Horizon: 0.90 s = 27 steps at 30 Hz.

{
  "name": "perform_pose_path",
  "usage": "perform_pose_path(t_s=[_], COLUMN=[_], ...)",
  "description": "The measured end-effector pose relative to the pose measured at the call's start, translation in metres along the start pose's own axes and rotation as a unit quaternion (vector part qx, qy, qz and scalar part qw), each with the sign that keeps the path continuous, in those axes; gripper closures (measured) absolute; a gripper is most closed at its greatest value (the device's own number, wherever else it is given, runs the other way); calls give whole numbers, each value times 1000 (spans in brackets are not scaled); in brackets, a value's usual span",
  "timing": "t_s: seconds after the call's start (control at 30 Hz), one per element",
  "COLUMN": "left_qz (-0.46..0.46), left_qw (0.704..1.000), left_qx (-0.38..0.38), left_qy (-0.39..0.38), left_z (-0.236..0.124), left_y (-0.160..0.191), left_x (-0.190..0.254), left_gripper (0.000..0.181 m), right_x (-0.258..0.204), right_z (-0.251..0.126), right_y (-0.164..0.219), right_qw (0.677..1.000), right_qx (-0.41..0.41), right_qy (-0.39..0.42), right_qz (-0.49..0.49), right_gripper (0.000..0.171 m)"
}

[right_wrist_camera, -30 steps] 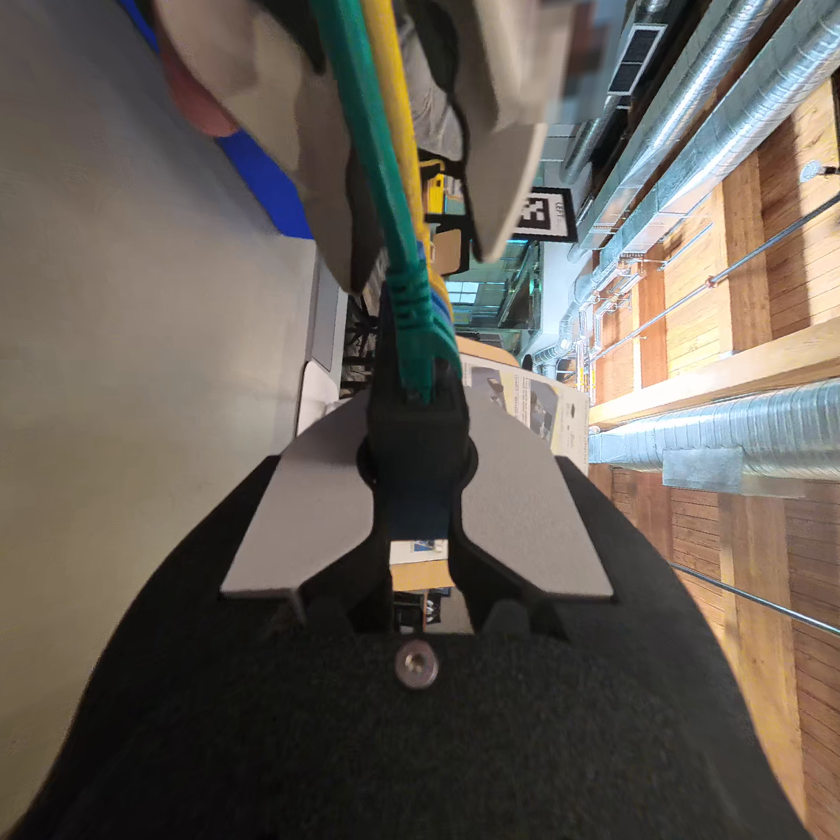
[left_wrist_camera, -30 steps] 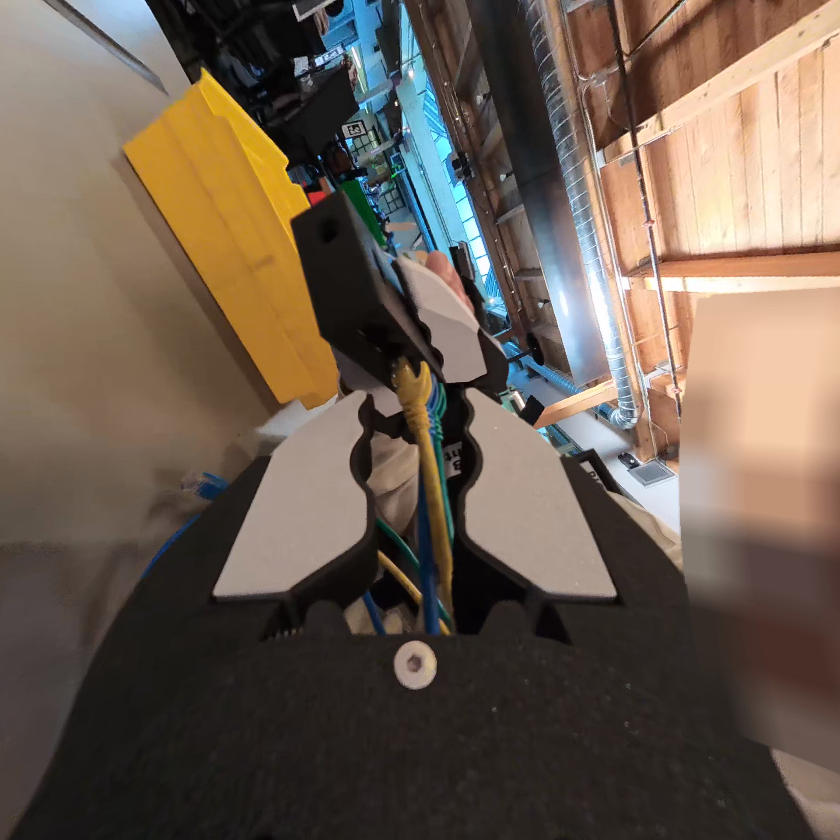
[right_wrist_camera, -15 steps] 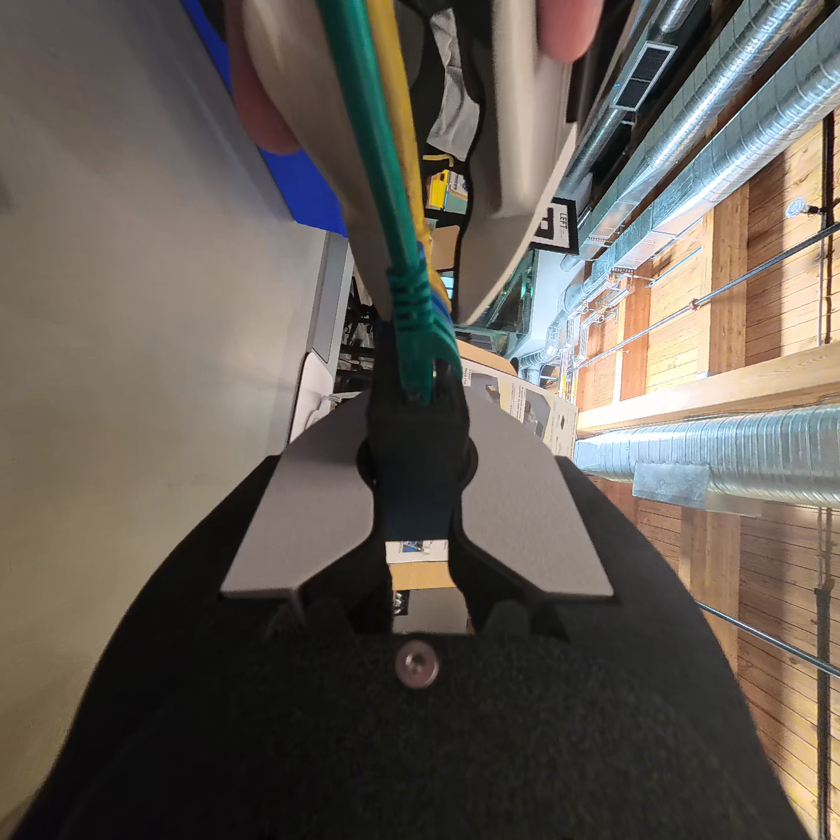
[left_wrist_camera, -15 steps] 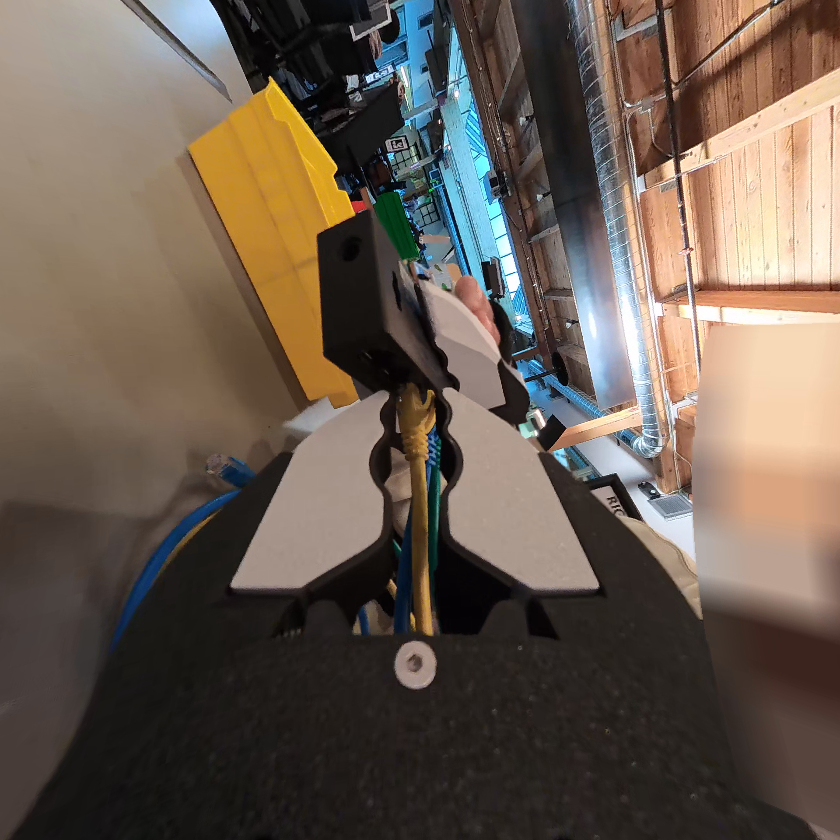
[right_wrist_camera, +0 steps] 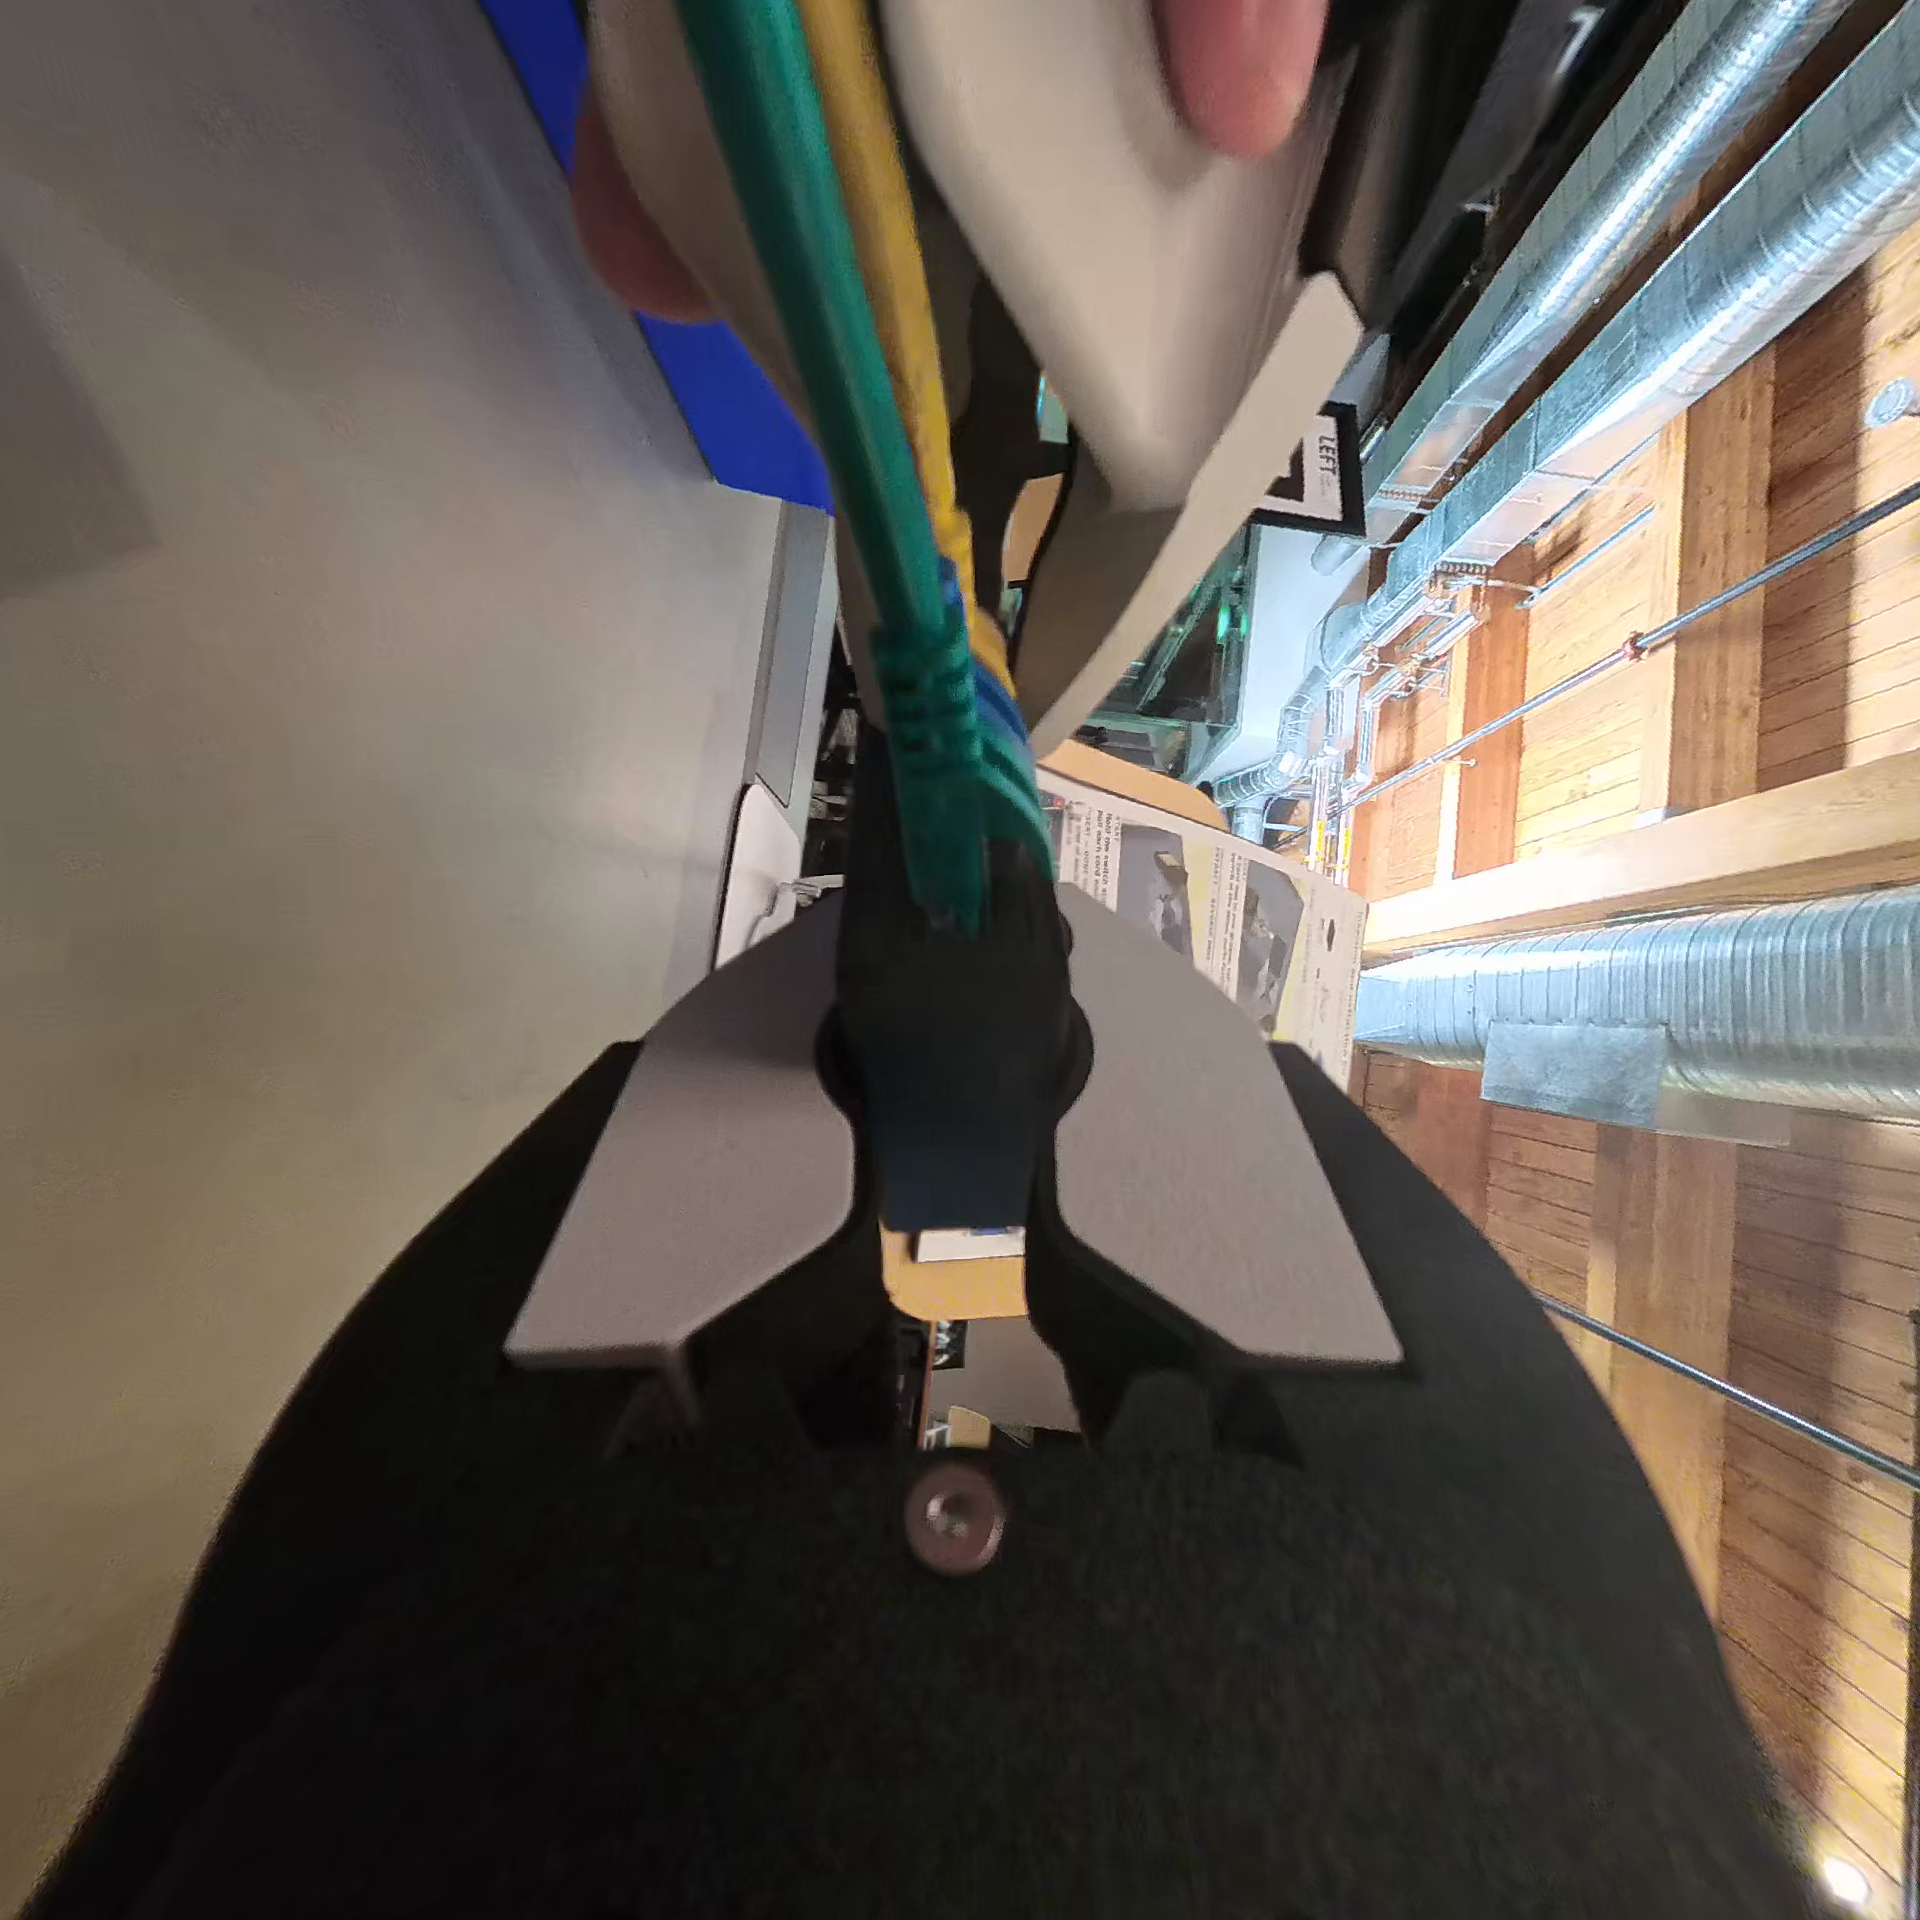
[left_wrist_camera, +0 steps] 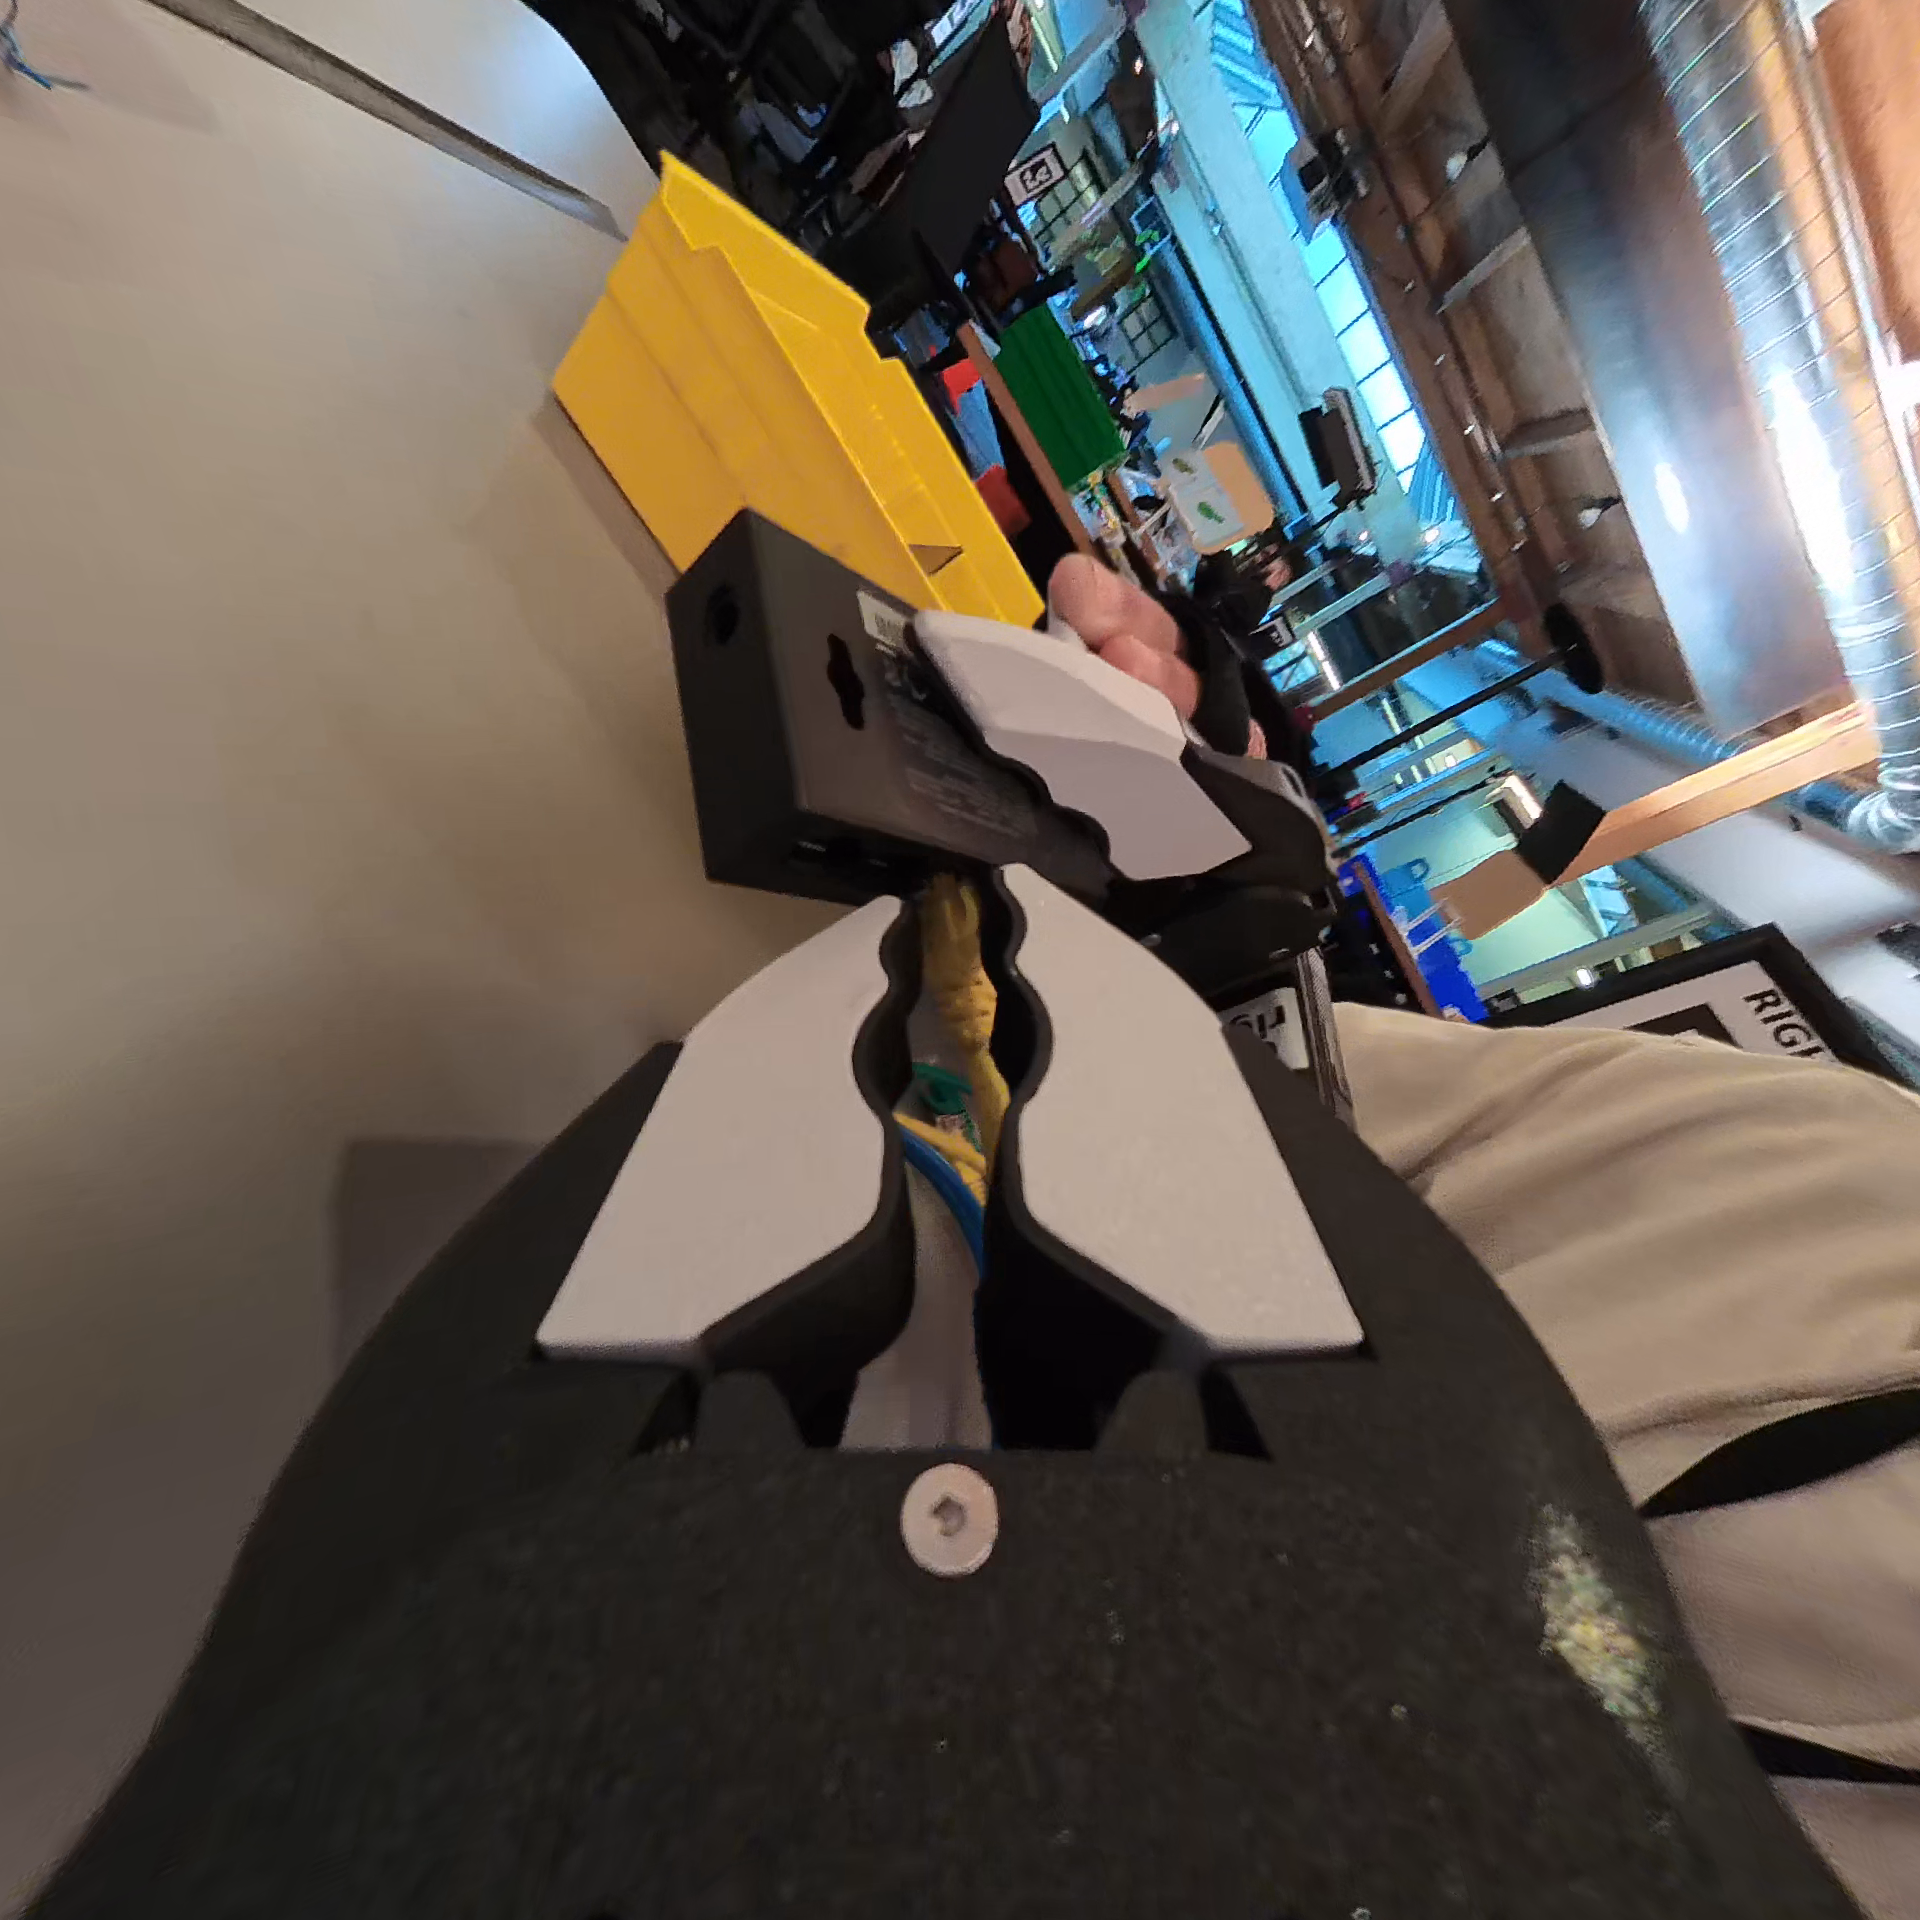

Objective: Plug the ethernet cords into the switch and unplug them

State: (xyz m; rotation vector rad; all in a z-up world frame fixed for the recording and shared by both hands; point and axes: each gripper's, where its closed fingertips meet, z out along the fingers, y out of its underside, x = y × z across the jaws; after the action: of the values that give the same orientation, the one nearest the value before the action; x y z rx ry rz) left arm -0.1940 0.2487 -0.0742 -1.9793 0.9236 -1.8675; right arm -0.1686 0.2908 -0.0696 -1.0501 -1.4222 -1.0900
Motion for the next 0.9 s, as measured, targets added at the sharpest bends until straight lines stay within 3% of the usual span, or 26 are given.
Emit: perform_pose_path(t_s=[0.17, 0.3, 0.5, 0.77, 0.9], left_qz=[28, 112, 277, 352, 363], left_qw=[999, 991, 943, 897, 888], left_qx=[5, 15, -30, -61, -68], left_qy=[-15, -67, -183, -260, -274], left_z=[1, -1, -6, -12, -13], left_y=[-3, -10, 1, 3, 5], left_x=[-2, -1, 0, -7, -11], left_gripper=[170, 170, 164, 163, 168], right_x=[-2, -2, -8, -12, -10], right_z=[2, 4, 4, 3, 1], right_y=[3, 4, 12, 15, 14], right_qw=[1000, 999, 998, 998, 998], right_qx=[-10, -13, -27, -31, -26], right_qy=[-4, -14, -28, -32, -22], right_qz=[13, 28, 51, 49, 43], right_gripper=[142, 142, 142, 142, 142])
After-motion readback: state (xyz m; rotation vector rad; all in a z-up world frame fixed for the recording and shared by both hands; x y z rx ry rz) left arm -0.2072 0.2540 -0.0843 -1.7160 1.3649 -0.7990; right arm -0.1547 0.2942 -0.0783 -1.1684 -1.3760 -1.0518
